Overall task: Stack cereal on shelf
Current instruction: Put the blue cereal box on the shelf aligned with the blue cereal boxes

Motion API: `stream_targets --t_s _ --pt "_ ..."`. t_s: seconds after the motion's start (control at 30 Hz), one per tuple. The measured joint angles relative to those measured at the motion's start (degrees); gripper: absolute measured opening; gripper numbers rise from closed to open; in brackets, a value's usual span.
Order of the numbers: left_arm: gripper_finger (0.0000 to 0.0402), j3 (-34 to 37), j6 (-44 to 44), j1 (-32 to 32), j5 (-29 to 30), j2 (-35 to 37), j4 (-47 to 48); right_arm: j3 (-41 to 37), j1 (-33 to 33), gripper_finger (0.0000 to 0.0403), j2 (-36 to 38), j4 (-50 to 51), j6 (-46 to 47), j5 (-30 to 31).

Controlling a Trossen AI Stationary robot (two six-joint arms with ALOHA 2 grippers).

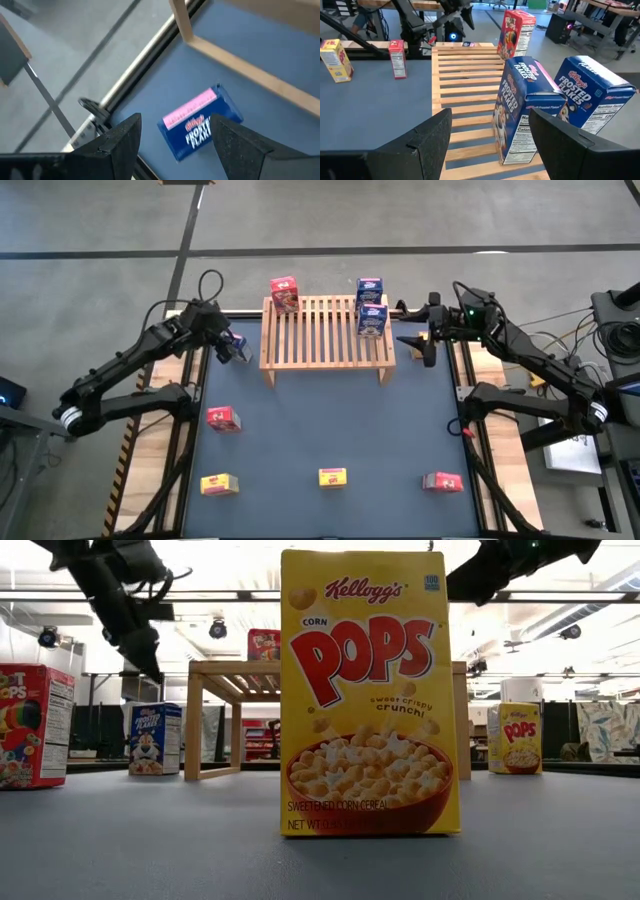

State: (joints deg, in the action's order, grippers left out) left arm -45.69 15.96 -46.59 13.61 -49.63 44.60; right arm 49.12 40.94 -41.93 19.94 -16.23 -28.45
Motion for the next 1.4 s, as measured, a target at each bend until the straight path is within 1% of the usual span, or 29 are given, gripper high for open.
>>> stream_targets --t_s 0.17,0.33,0.37,0.43,0.5,0.57,0.8,0.97,1.13,1.4 --pt "0.0226 -3.4 4.7 0.0 0.0 -0.9 0.7 0.0 -0.1 0.0253 0.0 -1.5 0.0 0.0" --pt "0.0249 -3.6 15.4 0.1 0.0 -2.1 2.4 0.0 -0.1 0.0253 0.2 -1.5 -0.3 0.0" --pt "0.0254 -3.5 15.3 0.1 0.0 -2.4 3.3 0.0 -0.1 0.0252 0.1 -1.5 -0.4 0.0" --pt "0.0265 -3.4 11.0 0.2 -0.1 -3.5 5.1 0.0 -0.1 0.0251 0.1 -1.4 -0.4 0.0" --pt "0.0274 -3.4 9.7 0.2 -1.5 -4.9 5.8 0.0 -0.1 0.0251 0.2 -1.4 -0.4 0.0" --pt "0.0282 -3.4 10.0 0.2 -2.6 -6.1 6.3 0.0 -0.1 0.0251 0.2 -1.4 -0.4 0.0" --pt "0.0305 -3.4 14.0 0.4 -2.6 -10.6 6.1 0.0 -0.1 0.0249 0.1 -1.4 -0.5 0.0" --pt "0.0309 -3.4 17.3 0.4 -2.7 -12.3 6.0 0.0 -0.1 0.0249 0.1 -1.4 -0.5 0.0" --pt "0.0309 -4.5 19.8 0.4 -4.1 -14.8 5.9 0.0 -0.1 0.0249 -0.2 -1.5 -0.5 0.0" --pt "0.0301 -4.4 21.1 0.4 -4.4 -21.4 6.2 -0.1 -0.1 0.0249 -2.0 -2.0 -0.4 0.0"
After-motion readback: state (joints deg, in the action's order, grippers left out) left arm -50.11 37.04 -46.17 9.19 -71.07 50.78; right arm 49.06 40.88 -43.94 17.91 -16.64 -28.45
